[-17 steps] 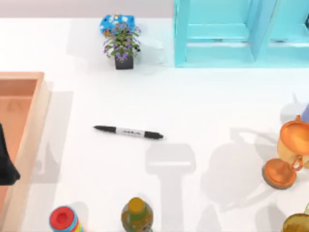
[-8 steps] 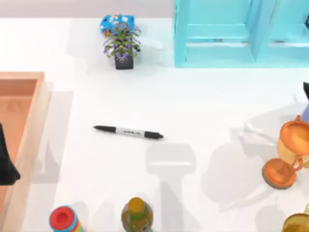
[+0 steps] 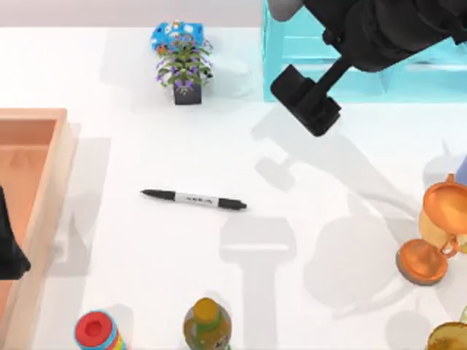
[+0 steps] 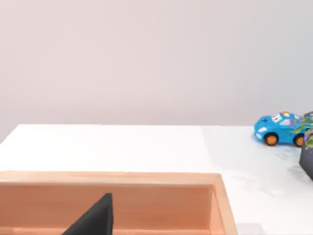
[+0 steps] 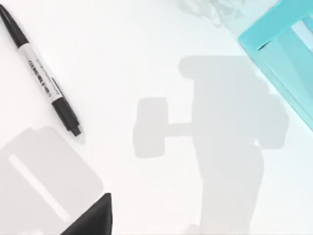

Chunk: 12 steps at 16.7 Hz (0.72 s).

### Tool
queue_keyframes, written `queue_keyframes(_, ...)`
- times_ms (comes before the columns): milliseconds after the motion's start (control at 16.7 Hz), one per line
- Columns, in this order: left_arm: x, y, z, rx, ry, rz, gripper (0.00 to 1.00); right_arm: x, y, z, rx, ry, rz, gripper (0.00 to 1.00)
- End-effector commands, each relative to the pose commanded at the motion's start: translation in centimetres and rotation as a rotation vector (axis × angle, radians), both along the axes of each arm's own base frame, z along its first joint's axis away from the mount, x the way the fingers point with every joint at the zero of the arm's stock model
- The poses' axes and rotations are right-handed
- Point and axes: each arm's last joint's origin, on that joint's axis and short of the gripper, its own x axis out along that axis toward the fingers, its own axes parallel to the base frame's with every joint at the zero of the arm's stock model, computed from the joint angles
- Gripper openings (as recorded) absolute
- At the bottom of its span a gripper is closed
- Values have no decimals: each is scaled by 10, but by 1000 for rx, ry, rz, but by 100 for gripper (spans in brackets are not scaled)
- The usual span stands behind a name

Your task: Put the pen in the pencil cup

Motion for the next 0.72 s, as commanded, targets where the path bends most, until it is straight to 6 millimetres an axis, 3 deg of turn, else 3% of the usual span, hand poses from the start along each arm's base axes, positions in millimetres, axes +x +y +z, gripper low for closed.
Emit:
queue_keyframes(180, 0, 0, 0, 0, 0, 0, 100, 34, 69, -32, -165, 112, 139, 100)
queue_keyframes(360, 0, 0, 0, 0, 0, 0, 100, 51, 123, -77, -301, 198, 260, 100)
queue_keyframes(540, 0, 0, 0, 0, 0, 0, 100, 56, 156, -121, -400, 262, 352, 100)
queue_keyframes(720, 0, 0, 0, 0, 0, 0, 100, 56, 172, -150, -461, 303, 410, 100)
